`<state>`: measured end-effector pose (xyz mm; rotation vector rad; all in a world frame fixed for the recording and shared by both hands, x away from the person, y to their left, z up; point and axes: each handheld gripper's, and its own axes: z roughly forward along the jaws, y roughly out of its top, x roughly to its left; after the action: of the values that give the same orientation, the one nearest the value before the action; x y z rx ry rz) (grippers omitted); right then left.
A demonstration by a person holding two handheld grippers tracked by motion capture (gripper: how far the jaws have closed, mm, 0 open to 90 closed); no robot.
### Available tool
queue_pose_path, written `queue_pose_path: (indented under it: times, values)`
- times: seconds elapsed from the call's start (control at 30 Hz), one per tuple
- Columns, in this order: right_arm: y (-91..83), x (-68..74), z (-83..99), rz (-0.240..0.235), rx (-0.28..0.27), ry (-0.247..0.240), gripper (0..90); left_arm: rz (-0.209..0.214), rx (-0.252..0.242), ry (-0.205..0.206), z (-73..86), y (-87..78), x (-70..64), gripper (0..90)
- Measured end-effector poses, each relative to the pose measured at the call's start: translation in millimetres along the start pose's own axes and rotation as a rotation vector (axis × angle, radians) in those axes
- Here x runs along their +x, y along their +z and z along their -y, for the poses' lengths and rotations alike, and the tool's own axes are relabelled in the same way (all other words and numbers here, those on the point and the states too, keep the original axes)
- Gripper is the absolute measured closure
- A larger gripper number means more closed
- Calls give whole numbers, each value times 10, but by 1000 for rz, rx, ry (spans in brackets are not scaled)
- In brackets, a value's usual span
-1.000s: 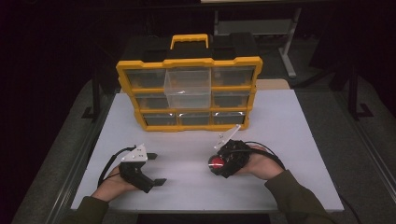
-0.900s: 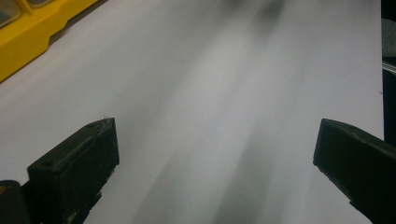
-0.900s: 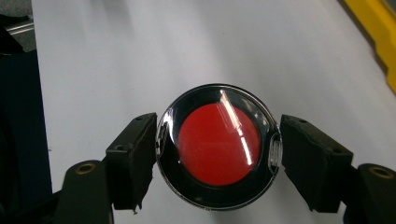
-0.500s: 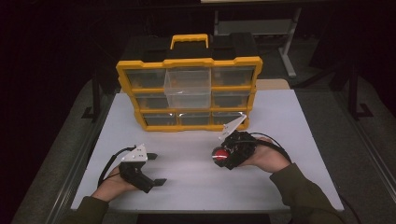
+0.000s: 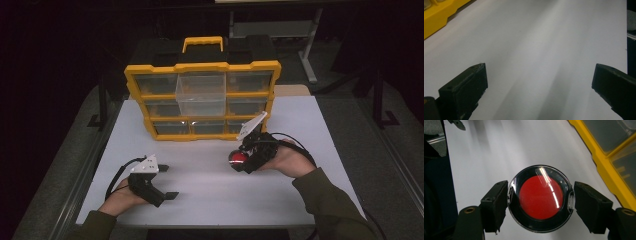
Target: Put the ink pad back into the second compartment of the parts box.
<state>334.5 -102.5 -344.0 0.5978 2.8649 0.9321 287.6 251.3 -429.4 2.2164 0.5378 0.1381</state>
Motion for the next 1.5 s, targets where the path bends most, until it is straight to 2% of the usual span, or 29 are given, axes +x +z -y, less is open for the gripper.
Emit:
queue_pose_path:
  times: [0.67, 0.93, 1.5]
  values:
    - [-356, -137, -228, 6, -3, 32, 288, 2, -4, 8, 4, -5, -3, 0]
    - [-488, -176, -342, 9, 1, 28, 288, 1, -5, 9, 4, -7, -1, 0]
    - [-877, -286, -637, 18, -32, 22, 288, 1, -3, 10, 2, -9, -3, 0]
